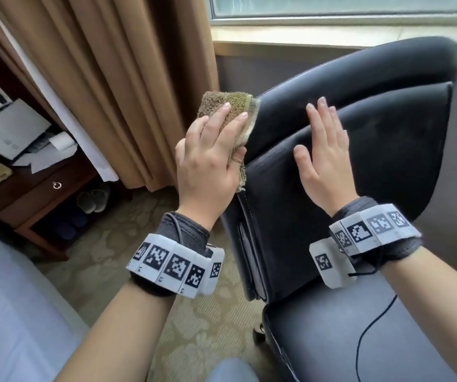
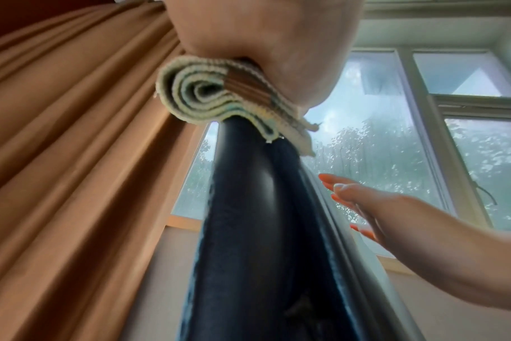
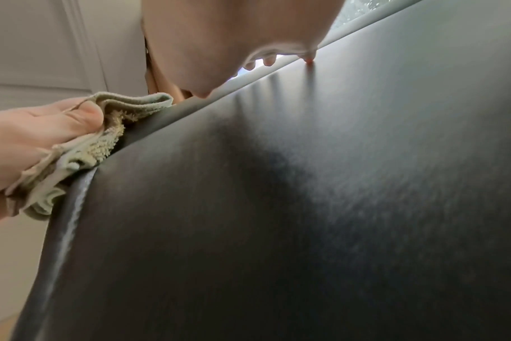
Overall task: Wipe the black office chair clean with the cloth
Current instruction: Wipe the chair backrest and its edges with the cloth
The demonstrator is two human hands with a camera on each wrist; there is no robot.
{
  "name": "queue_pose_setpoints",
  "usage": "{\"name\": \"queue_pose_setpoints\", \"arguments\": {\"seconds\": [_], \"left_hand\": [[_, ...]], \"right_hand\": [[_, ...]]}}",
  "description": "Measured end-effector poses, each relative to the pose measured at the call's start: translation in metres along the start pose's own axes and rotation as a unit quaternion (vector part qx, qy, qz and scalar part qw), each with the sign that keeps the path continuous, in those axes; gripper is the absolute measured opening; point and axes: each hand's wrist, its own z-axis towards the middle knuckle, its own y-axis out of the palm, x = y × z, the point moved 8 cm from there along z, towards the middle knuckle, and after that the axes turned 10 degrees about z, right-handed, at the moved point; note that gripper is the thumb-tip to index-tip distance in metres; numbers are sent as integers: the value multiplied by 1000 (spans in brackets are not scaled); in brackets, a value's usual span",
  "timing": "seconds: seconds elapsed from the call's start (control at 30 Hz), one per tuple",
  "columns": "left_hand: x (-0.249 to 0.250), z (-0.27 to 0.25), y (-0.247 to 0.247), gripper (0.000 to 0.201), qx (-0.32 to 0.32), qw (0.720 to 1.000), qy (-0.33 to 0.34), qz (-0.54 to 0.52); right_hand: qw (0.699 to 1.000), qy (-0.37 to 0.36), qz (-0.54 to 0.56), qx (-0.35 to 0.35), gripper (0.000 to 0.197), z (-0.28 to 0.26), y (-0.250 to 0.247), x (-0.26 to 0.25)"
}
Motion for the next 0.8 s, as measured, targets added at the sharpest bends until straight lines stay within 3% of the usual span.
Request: {"name": "queue_pose_setpoints", "arguments": {"seconds": [0.17, 0.37, 0.57, 0.8], "left_hand": [[-2, -6, 2, 39, 44, 997, 29, -57], [-1, -20, 7, 41, 39, 996, 52, -65], [0, -35, 6, 43, 42, 993, 58, -96], [11, -80, 16, 39, 84, 989, 62, -102]], "right_hand": [[998, 2, 26, 50, 56, -18, 6, 0], [999, 35, -14, 21, 61, -43, 24, -2], [997, 67, 0, 49, 58, -62, 27, 5], [998, 50, -10, 39, 55, -67, 23, 8]]}}
